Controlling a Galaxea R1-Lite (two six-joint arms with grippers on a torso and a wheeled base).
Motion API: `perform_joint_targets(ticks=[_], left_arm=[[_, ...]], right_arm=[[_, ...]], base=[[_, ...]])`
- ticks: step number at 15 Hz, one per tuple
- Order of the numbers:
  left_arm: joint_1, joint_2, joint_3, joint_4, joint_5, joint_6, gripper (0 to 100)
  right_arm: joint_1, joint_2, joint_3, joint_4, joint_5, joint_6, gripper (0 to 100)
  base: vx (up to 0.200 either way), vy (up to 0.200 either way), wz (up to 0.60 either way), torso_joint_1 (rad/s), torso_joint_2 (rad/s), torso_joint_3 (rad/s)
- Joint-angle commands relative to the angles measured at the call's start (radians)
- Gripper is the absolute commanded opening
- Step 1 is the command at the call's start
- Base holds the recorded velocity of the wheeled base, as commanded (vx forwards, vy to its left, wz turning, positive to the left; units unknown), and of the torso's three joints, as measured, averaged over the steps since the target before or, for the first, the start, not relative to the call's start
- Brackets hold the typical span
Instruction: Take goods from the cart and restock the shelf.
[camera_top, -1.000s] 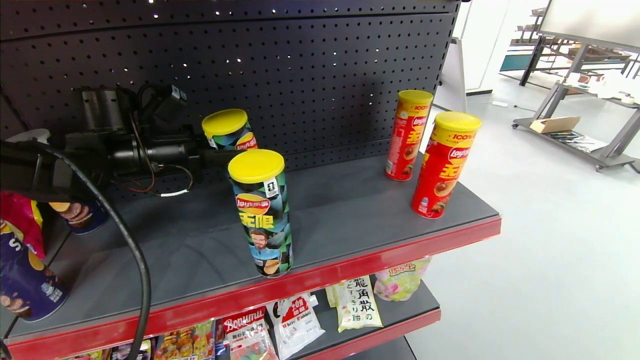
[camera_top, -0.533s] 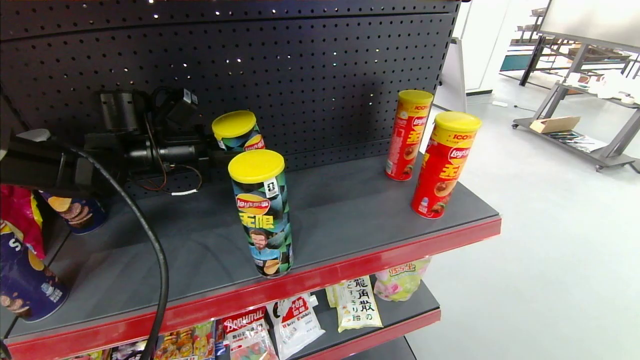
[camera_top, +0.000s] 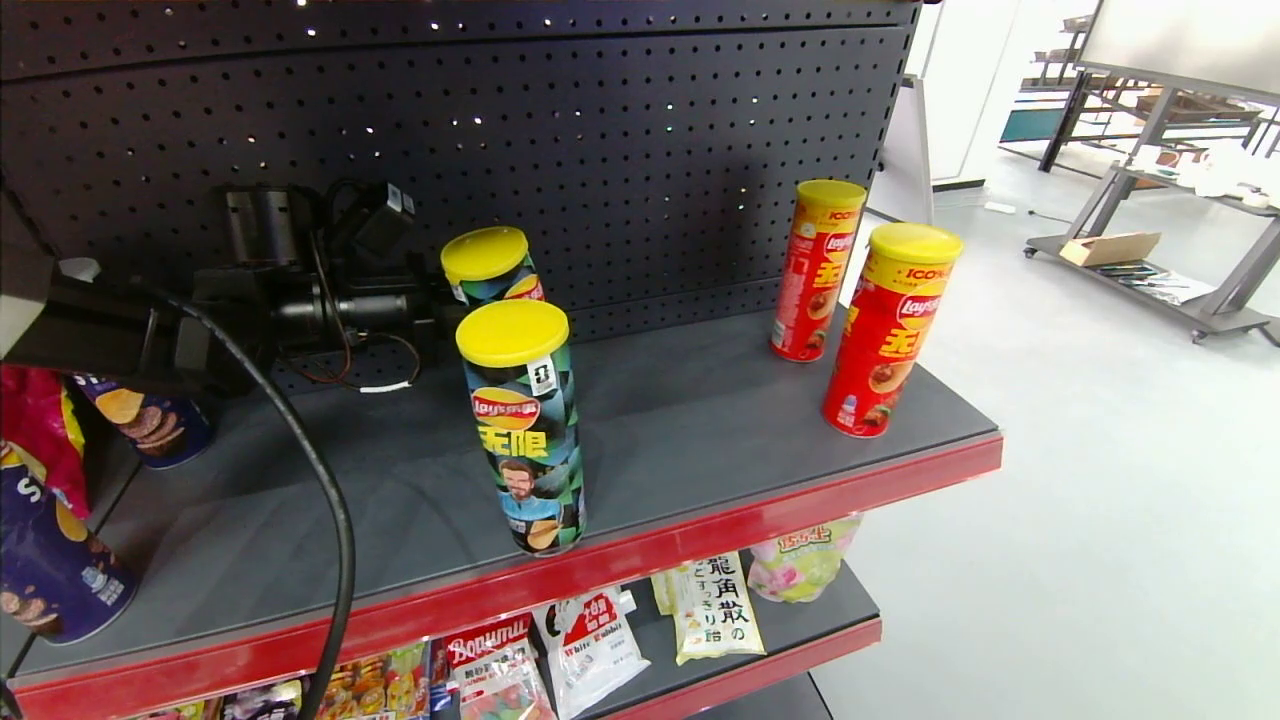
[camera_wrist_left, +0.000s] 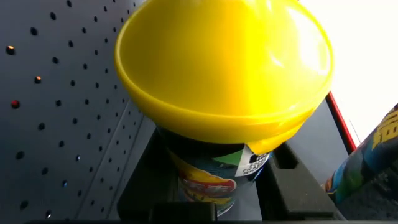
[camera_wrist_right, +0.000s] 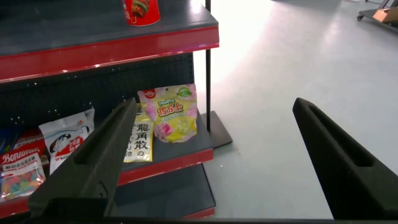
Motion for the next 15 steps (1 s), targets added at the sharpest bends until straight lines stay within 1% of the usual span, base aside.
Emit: perform_joint_targets(ticks=[1,4,5,6,10,11,13,15], left_arm=[[-0.001,-0.001,0.001,0.002,-0.002,0.0,0],[-0.003,0.005,0.001,0.001,-0.018,0.002,0],[-0.003,0.005,0.004,0.002,-0.019,0.012,0],[-0.003,0.005,0.006,0.004,-0.019,0.022,0],[-0.001,0.002,0.006,0.016,-0.018,0.025,0],[0.002,-0.001,0.006,0.019,-0.011,0.037,0],[0.002,-0.004,0.006,0.025,-0.005,0.037,0],[0.004,-0.023,0.001,0.074,-0.002,0.039,0]], right_arm=[[0.0,0.002,-0.001,0.0,0.0,0.0,100],[0.0,0.002,-0.001,0.0,0.0,0.0,100],[0.0,0.002,0.001,0.0,0.0,0.0,100],[0.0,0.002,-0.001,0.0,0.0,0.0,100],[0.0,0.002,0.001,0.0,0.0,0.0,100],[0.0,0.002,-0.001,0.0,0.0,0.0,100],[0.0,0.002,0.001,0.0,0.0,0.0,100],[0.0,0.002,-0.001,0.0,-0.001,0.0,100]], base=[[0.0,0.0,0.0,0.0,0.0,0.0],[0.0,0.0,0.0,0.0,0.0,0.0],[0.0,0.0,0.0,0.0,0.0,0.0],[0.0,0.0,0.0,0.0,0.0,0.0],[0.0,0.0,0.0,0.0,0.0,0.0],[0.0,0.0,0.0,0.0,0.0,0.0],[0.0,0.0,0.0,0.0,0.0,0.0],[0.0,0.0,0.0,0.0,0.0,0.0]])
